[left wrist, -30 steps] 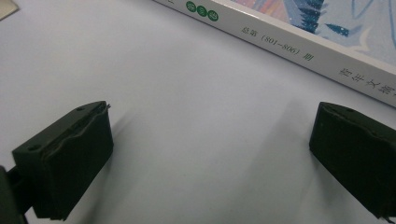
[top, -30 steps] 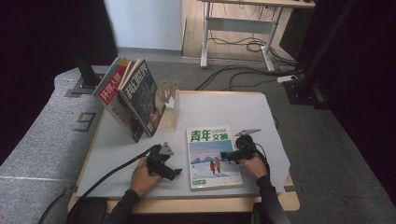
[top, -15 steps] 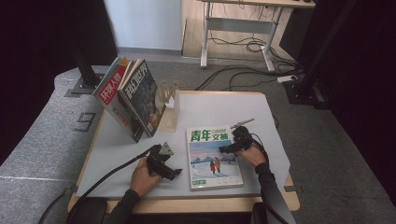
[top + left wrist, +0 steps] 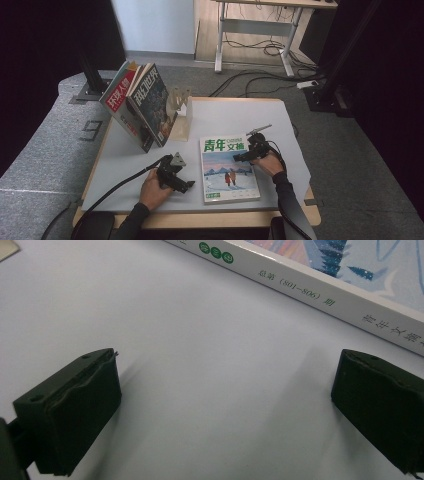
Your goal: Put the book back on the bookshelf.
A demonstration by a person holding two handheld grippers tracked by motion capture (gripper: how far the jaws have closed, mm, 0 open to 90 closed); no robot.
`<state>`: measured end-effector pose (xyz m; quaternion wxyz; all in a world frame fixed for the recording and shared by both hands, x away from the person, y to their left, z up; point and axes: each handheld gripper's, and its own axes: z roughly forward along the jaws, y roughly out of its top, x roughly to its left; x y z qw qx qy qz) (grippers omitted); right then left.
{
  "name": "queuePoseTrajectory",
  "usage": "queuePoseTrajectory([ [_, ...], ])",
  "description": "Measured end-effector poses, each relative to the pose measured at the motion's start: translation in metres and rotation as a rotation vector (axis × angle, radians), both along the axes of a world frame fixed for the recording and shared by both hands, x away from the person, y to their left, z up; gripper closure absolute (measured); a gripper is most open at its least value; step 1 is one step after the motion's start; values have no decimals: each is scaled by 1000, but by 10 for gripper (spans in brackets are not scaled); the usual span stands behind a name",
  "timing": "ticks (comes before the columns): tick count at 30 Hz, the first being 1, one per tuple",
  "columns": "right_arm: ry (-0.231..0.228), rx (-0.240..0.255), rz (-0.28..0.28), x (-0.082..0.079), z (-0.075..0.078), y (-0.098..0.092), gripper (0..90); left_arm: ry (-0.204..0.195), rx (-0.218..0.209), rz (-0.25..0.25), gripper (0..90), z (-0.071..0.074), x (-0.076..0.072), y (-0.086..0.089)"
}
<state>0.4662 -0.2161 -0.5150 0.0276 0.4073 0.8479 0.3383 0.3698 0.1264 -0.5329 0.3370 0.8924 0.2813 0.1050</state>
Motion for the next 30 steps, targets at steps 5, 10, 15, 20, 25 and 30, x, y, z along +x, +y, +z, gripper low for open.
queuePoseTrajectory([
  [5, -17, 21, 14, -2, 5, -2, 73, 0, 0, 0, 0, 0, 0, 0],
  [10, -41, 45, 22, -3, 6, -2, 142, 0, 0, 0, 0, 0, 0, 0],
  [15, -47, 117, 33, -4, 13, 0, 197, 0, 1, 0, 0, 0, 0, 0],
  [20, -37, 100, 28, -6, 11, -5, 277, -1, 1, 0, 0, 0, 0, 0],
  [25, -12, 111, 46, -16, 8, -14, 351, -1, 1, 0, 0, 0, 0, 0],
  [30, -22, 130, 43, -14, 12, -14, 484, -1, 1, 0, 0, 0, 0, 0],
])
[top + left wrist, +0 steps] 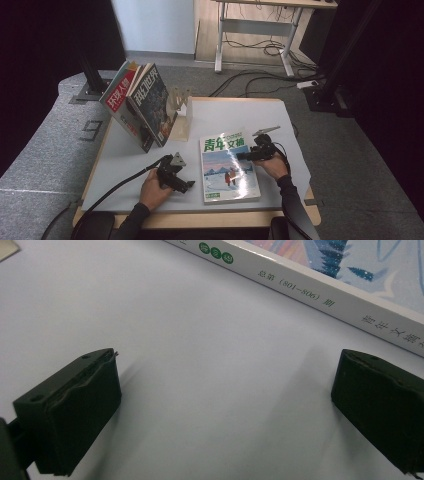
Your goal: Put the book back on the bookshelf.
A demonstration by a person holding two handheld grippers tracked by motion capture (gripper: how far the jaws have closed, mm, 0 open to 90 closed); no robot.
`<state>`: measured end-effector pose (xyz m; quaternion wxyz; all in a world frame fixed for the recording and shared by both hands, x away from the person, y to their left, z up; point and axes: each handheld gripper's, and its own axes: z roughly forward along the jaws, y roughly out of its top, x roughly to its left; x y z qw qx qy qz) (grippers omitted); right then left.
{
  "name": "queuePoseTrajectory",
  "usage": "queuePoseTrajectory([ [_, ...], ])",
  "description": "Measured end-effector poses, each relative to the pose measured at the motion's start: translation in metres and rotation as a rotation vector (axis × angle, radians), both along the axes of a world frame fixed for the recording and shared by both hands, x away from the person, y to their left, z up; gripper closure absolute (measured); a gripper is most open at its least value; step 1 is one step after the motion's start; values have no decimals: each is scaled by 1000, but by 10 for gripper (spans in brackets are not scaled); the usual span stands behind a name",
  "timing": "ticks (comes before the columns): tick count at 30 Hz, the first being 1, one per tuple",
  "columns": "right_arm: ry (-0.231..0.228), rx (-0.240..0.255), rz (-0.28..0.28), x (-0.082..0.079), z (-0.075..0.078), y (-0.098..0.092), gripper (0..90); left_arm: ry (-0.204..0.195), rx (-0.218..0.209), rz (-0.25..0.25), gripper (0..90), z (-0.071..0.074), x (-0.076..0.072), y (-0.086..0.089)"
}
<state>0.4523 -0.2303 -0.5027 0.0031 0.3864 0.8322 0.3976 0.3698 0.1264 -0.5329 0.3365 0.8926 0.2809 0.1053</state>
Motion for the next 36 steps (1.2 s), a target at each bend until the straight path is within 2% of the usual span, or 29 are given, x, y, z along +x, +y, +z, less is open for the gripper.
queuePoseTrajectory([
  [6, -29, 1, -8, 11, 8, 14, 621, 0, 0, 0, 0, 0, 0, 0],
  [12, -43, -2, -24, 14, 12, 19, 722, 0, 1, -1, 0, 0, 0, 0],
  [19, -42, 1, -42, 19, 14, 22, 734, 0, 3, -3, 0, 0, 0, 0],
  [24, -43, -24, -55, 25, 13, 27, 748, -1, 3, -3, 0, 0, 0, 0],
  [27, -53, -15, -66, 22, 14, 28, 789, 0, 4, -3, 0, 0, 0, 0],
  [30, -85, 2, -65, 16, 18, 28, 823, 1, 1, 1, 0, 0, 0, 0],
  [36, -147, 0, -43, 5, 29, 32, 833, 2, 1, 3, 0, 0, 0, 0],
])
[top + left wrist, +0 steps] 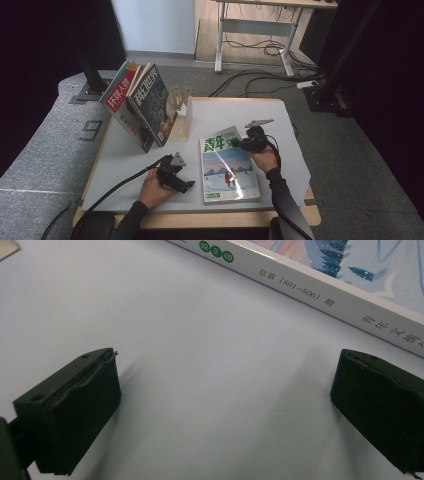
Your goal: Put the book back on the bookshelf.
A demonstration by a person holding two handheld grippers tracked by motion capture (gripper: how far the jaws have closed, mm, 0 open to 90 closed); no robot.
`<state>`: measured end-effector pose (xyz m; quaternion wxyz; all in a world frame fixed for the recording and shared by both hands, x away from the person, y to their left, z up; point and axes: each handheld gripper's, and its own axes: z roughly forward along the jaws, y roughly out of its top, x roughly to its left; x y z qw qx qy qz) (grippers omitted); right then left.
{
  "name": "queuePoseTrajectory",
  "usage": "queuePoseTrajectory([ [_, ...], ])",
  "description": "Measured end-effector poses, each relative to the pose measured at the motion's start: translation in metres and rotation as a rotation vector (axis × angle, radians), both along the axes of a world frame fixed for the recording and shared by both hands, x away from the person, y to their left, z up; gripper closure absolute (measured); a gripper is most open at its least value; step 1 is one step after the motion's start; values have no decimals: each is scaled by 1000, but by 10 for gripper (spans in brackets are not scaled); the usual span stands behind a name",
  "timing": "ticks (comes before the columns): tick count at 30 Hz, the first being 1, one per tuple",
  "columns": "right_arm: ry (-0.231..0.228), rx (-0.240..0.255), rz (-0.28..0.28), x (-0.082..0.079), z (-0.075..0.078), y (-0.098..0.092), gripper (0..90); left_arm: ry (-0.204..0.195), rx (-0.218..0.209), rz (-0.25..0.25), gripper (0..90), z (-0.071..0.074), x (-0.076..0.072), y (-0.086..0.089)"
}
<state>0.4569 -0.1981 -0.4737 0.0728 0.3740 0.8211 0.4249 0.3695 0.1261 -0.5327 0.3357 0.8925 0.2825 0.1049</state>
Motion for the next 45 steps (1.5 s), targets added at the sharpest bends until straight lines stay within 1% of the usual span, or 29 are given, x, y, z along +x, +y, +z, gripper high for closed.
queuePoseTrajectory([
  [4, -26, -8, 14, -5, 5, 2, 834, 1, 4, 1, 0, 0, 0, 0],
  [11, -57, 5, 24, -13, 15, 2, 834, 4, 8, 8, 4, 1, -1, 0],
  [14, -74, 14, 29, -16, 21, 1, 835, 7, 2, 7, 40, 4, -2, 0],
  [15, -77, 16, 31, -17, 22, 1, 835, 7, 2, 7, 75, 4, -2, 0],
  [17, -85, 21, 33, -20, 25, 0, 835, 20, -45, 2, 84, 10, -2, 0],
  [19, -96, 23, 36, -21, 27, -1, 835, 38, -107, 9, 95, 16, 0, 2],
  [20, -99, 26, 37, -22, 28, -1, 834, 38, -126, 16, 102, 18, 1, 2],
  [23, -109, 31, 40, -24, 30, -3, 835, 25, -116, -3, 115, 29, 3, -2],
  [24, -113, 33, 42, -25, 31, -3, 834, 26, -120, -10, 122, 31, 3, -5],
  [26, -118, 37, 42, -26, 32, -4, 835, 34, -137, -26, 130, 37, 6, -11],
  [27, -121, 39, 43, -27, 33, -5, 834, 41, -137, -32, 131, 38, 7, -14],
  [30, -129, 46, 44, -30, 35, -6, 834, 66, -152, -44, 139, 39, 12, -21],
  [32, -135, 49, 45, -31, 36, -8, 834, 74, -137, -55, 140, 37, 15, -26],
  [33, -138, 51, 47, -32, 37, -8, 834, 76, -145, -55, 140, 36, 16, -28],
  [35, -143, 53, 49, -34, 38, -9, 834, 94, -156, -60, 142, 34, 19, -32],
  [39, -153, 54, 52, -36, 40, -10, 834, 101, -126, -78, 143, 31, 22, -40],
  [40, -154, 56, 53, -37, 40, -11, 834, 103, -135, -82, 143, 30, 23, -41],
  [43, -160, 56, 56, -38, 41, -11, 833, 132, -151, -97, 143, 27, 26, -45],
  [45, -162, 55, 58, -39, 41, -11, 833, 142, -151, -110, 144, 26, 28, -49],
])
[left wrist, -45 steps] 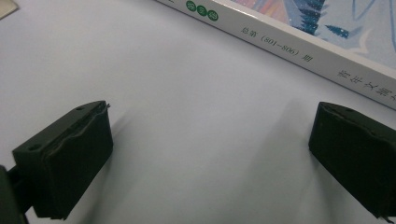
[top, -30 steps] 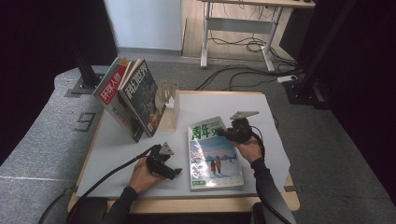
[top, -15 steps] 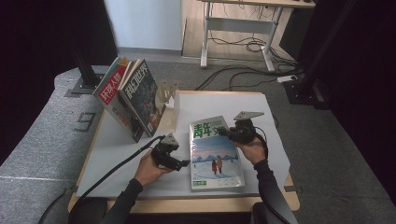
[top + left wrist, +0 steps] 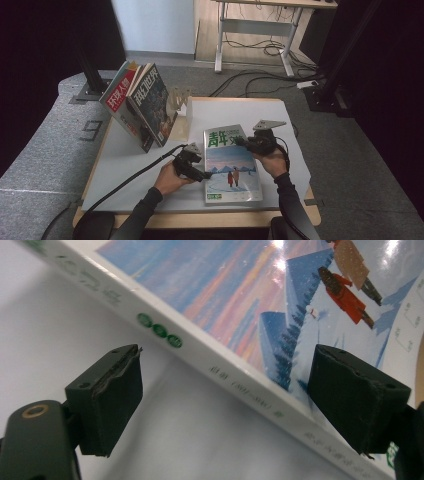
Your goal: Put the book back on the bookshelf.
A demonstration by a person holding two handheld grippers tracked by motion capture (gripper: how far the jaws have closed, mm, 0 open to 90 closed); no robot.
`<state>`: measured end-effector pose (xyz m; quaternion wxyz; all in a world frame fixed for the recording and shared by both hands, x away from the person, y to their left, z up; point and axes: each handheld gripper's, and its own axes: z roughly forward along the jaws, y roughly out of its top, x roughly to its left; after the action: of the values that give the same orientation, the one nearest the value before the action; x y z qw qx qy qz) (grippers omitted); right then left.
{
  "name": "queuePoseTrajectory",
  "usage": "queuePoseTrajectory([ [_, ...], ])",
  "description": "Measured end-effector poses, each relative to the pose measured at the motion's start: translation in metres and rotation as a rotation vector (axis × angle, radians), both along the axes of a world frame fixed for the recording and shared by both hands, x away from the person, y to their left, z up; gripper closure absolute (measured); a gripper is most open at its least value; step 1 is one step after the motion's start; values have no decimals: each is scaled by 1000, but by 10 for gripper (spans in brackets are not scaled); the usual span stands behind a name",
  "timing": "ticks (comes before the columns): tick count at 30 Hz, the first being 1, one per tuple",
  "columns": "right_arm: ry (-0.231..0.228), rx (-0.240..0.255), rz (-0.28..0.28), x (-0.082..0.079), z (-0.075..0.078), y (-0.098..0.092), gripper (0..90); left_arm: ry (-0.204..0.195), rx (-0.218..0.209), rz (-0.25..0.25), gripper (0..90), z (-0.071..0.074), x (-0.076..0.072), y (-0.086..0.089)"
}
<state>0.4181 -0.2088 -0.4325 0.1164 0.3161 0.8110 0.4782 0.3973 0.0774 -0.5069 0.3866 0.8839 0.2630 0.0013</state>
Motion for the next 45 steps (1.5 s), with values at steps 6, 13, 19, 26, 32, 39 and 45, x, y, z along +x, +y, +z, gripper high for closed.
queuePoseTrajectory([
  [6, -8, 1, 8, -2, 1, 1, 832, 39, -9, -25, 154, -3, 3, -8],
  [13, -16, 5, 18, -4, 3, 2, 831, 98, -16, -39, 207, -3, 7, -8],
  [19, -14, 15, 24, -4, 2, 0, 829, 136, -21, -38, 287, -2, 10, -6],
  [26, -6, 13, 26, -4, 1, -3, 816, 155, -26, -27, 351, 0, 10, -4],
  [32, 2, -11, 9, -2, -1, -5, 797, 141, -40, -27, 392, 1, 8, -3],
  [39, 36, -25, -36, 4, -9, -10, 772, 69, -44, -44, 453, 3, -1, -6],
  [45, 58, -24, -53, 8, -14, -14, 756, 74, -45, -39, 470, 4, -3, -7],
])
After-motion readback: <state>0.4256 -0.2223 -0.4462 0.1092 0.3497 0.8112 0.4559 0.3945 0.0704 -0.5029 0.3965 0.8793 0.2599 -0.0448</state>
